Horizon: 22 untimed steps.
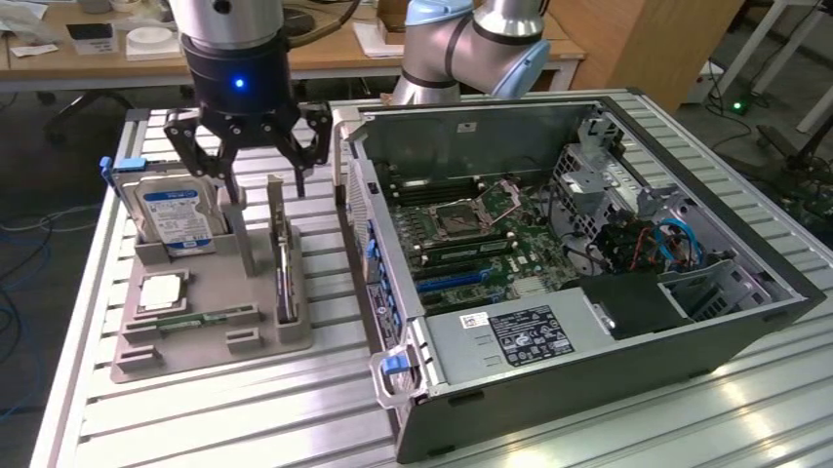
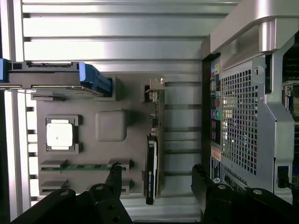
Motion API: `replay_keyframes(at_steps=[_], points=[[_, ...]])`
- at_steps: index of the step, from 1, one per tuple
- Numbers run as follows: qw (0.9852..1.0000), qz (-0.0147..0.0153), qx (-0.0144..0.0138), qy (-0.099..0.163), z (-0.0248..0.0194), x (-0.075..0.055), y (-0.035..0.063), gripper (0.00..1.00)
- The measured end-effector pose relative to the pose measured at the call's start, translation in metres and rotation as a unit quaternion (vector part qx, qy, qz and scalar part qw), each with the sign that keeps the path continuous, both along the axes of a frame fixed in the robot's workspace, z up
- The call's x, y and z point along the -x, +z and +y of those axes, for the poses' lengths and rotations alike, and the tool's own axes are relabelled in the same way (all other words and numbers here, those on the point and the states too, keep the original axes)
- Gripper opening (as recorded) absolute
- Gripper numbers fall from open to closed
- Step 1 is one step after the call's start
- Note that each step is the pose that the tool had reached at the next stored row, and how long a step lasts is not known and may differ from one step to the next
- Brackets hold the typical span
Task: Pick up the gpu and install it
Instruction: 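Pick up the gpu and move the gpu toward the slot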
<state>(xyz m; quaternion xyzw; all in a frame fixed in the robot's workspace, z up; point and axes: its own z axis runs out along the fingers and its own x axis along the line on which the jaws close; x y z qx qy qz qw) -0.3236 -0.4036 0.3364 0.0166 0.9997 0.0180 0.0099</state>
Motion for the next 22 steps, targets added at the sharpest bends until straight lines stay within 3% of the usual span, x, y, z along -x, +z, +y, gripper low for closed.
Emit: replay_keyframes(at_steps=[15,22], points=[[1.0000,0.0000,0.0000,0.000,0.0000,0.002,-0.0147,0.71],[1.0000,0.0000,0.0001,0.002,-0.0052,0.002,-0.0205,0.71]])
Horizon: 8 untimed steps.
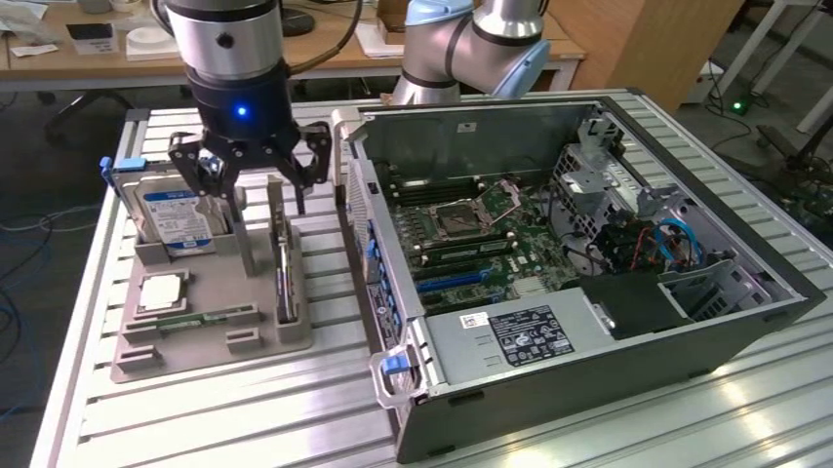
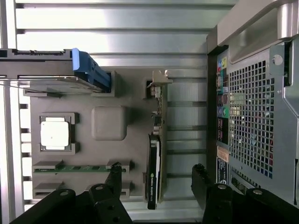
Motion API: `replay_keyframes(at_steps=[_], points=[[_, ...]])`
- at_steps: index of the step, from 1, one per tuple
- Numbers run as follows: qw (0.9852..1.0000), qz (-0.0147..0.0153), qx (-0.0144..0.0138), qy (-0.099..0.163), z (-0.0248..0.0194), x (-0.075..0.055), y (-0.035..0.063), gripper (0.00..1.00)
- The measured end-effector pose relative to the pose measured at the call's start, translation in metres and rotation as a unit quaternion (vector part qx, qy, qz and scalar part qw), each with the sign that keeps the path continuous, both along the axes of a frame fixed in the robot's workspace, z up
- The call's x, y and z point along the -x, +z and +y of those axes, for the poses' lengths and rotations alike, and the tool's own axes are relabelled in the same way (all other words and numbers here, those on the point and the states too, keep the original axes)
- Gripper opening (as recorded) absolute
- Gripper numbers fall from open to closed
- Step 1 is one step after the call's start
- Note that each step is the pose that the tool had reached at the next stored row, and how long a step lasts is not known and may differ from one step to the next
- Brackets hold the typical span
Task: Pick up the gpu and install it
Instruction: 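Pick up the gpu and move the gpu toward the slot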
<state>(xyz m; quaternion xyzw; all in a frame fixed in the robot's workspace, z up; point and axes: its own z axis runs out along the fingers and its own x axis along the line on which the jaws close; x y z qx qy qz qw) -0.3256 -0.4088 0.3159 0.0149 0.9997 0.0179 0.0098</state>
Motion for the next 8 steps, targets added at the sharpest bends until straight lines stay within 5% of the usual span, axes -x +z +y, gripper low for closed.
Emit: replay_keyframes(at_steps=[8], points=[[1.0000,0.0004,0.0000,0.008,-0.0036,0.0000,-0.0062,0.71]])
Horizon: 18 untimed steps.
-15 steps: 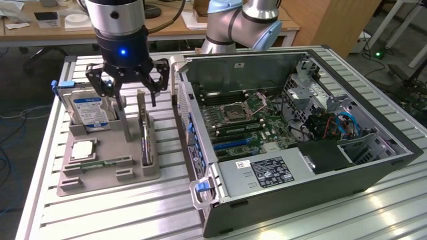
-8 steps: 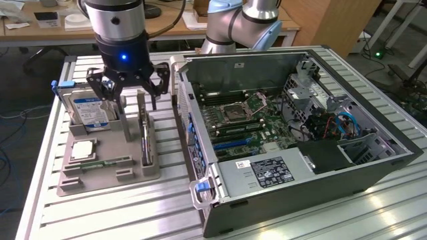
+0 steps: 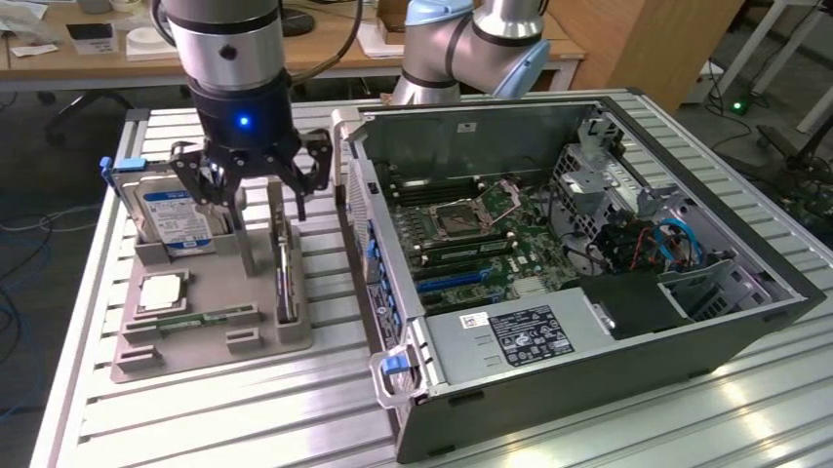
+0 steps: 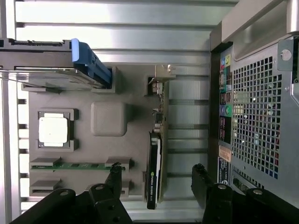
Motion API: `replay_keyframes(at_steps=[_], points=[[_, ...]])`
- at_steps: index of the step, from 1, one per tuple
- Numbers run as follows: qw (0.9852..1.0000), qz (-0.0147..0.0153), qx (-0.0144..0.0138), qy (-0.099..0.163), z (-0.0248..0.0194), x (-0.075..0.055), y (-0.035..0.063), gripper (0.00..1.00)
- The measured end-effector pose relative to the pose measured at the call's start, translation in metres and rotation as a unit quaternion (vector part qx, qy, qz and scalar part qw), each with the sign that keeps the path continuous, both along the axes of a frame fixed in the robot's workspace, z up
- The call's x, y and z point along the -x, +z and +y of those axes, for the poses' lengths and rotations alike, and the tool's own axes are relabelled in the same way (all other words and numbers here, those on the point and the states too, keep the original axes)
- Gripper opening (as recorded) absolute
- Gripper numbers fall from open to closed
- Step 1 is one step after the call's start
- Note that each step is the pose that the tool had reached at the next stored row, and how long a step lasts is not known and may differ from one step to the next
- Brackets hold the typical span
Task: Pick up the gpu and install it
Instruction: 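Pick up the gpu and move the gpu toward the slot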
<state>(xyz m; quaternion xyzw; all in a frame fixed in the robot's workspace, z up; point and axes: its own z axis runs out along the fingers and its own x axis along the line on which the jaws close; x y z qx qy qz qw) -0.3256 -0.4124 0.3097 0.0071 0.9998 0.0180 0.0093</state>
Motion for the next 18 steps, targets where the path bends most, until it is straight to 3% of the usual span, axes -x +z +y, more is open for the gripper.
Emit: replay_keyframes(at_steps=[8,13,18], points=[[1.0000,0.0000,0.0000,0.000,-0.0004,0.000,-0.0044,0.71],[1.0000,-0.0001,-0.0001,0.000,-0.0042,0.000,-0.0089,0.71],[1.0000,0.0000,0.0000,0.000,-0.0049,0.000,-0.0138,0.71]])
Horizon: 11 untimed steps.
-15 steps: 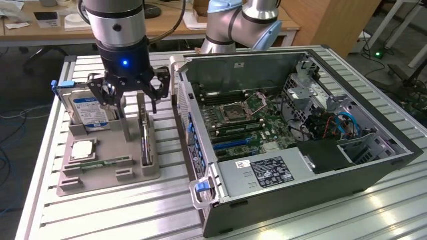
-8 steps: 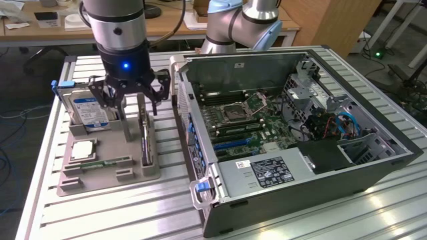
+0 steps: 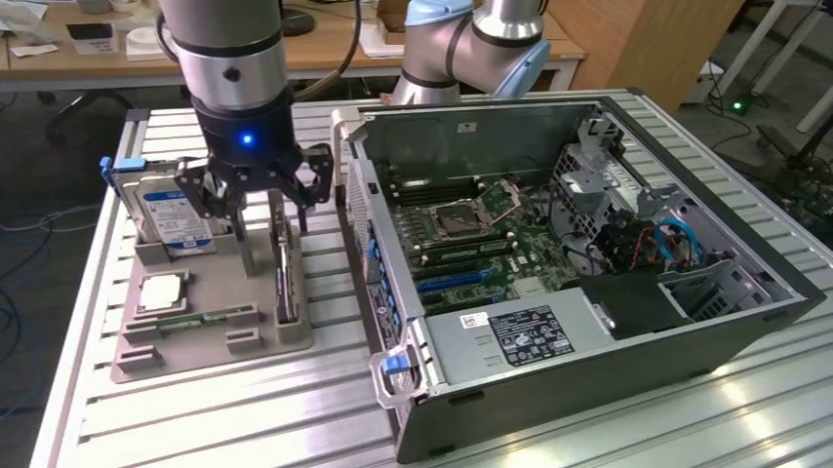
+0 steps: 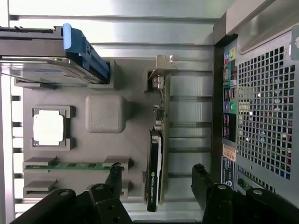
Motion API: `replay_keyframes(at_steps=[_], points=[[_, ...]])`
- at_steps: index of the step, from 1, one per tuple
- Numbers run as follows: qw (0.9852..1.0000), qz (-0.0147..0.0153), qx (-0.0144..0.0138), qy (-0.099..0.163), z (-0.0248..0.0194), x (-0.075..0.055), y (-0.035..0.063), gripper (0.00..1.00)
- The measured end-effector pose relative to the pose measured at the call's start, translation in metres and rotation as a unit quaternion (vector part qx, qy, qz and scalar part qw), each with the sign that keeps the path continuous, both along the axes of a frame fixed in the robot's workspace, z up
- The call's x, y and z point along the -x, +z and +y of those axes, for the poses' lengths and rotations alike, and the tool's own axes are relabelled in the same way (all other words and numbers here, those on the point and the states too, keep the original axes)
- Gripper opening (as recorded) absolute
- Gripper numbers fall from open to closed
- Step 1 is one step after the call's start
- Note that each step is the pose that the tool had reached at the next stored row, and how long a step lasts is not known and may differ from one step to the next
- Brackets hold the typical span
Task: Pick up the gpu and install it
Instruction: 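Pick up the gpu and move the gpu toward the slot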
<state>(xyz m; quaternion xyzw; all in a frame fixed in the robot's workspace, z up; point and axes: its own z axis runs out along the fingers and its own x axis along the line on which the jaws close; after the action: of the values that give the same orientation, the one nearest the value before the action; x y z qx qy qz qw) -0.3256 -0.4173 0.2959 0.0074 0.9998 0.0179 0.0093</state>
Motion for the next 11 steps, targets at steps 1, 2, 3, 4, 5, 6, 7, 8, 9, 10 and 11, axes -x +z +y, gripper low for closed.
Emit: replay_keyframes(at_steps=[1,2,3,4,5,6,7,8,9,10,11], points=[[1.0000,0.0000,0.0000,0.000,0.0000,0.0000,-0.0009,0.71],[1.0000,0.0000,0.0001,0.000,0.0000,0.0000,-0.0016,0.71],[1.0000,0.0000,0.0002,0.000,0.0000,0.0000,-0.0022,0.71],[1.0000,0.0000,0.0002,0.000,0.0000,0.0000,-0.0027,0.71],[1.0000,0.0000,0.0003,0.000,0.0000,0.0000,-0.0032,0.71],[1.0000,0.0000,0.0002,0.000,0.0000,0.0000,-0.0038,0.71],[1.0000,0.0000,0.0002,0.000,0.0000,0.0000,-0.0044,0.71],[1.0000,0.0000,0.0002,0.000,0.0000,0.0000,-0.0051,0.71],[1.0000,0.0000,0.0002,0.000,-0.0001,0.0000,-0.0058,0.71],[1.0000,0.0000,0.0002,0.000,-0.0001,0.0000,-0.0066,0.71],[1.0000,0.0000,0.0002,0.000,-0.0003,0.0000,-0.0078,0.71]])
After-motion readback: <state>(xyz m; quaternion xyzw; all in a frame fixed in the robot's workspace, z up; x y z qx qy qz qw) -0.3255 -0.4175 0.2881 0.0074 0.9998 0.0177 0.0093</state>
